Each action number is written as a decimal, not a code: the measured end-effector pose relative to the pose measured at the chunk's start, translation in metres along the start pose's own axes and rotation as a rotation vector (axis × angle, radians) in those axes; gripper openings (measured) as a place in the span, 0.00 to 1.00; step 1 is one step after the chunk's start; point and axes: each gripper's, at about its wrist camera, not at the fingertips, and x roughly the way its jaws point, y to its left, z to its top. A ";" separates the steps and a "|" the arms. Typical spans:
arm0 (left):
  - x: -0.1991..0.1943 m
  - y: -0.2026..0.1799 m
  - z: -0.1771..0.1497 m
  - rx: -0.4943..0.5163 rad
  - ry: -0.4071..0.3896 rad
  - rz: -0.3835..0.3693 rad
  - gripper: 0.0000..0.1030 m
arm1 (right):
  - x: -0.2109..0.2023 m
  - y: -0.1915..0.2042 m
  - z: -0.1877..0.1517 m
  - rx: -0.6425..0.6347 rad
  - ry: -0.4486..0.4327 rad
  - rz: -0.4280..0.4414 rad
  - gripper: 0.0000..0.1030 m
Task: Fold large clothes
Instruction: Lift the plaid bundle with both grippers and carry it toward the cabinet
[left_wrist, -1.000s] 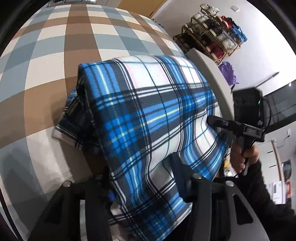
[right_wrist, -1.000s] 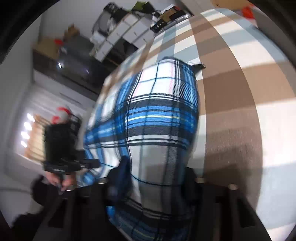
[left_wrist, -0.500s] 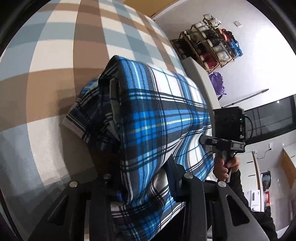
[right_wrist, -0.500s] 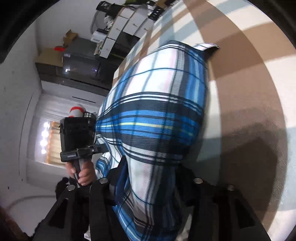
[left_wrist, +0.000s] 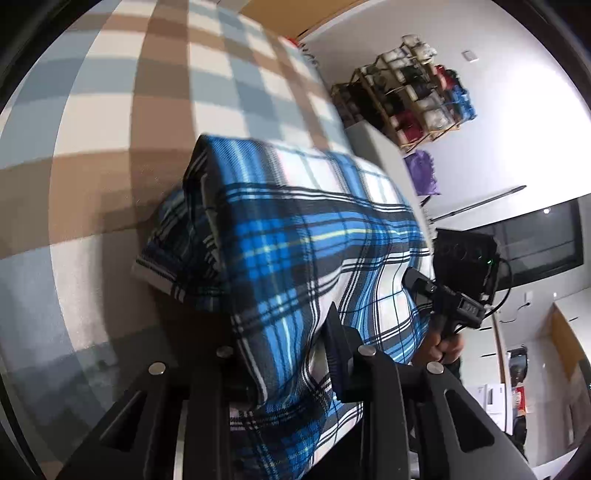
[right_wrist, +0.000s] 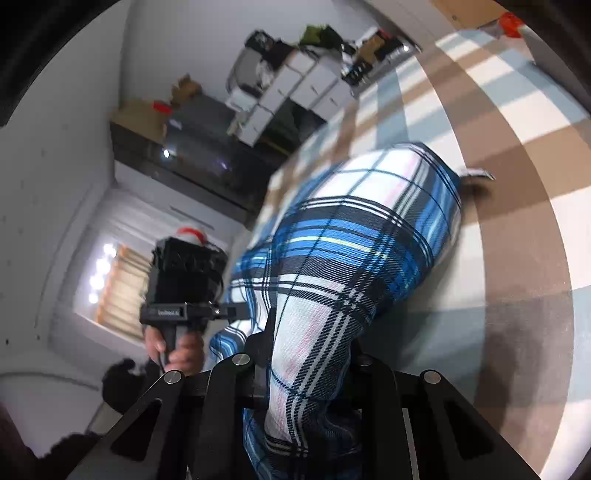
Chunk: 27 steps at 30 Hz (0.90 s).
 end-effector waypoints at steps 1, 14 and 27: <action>-0.007 -0.006 0.002 0.011 -0.015 -0.005 0.21 | -0.002 0.004 0.001 -0.002 -0.016 0.015 0.19; -0.217 -0.080 -0.016 0.067 -0.260 0.127 0.21 | 0.033 0.195 0.063 -0.194 -0.037 0.175 0.19; -0.474 0.028 -0.106 -0.144 -0.489 0.511 0.22 | 0.307 0.393 0.062 -0.273 0.161 0.318 0.20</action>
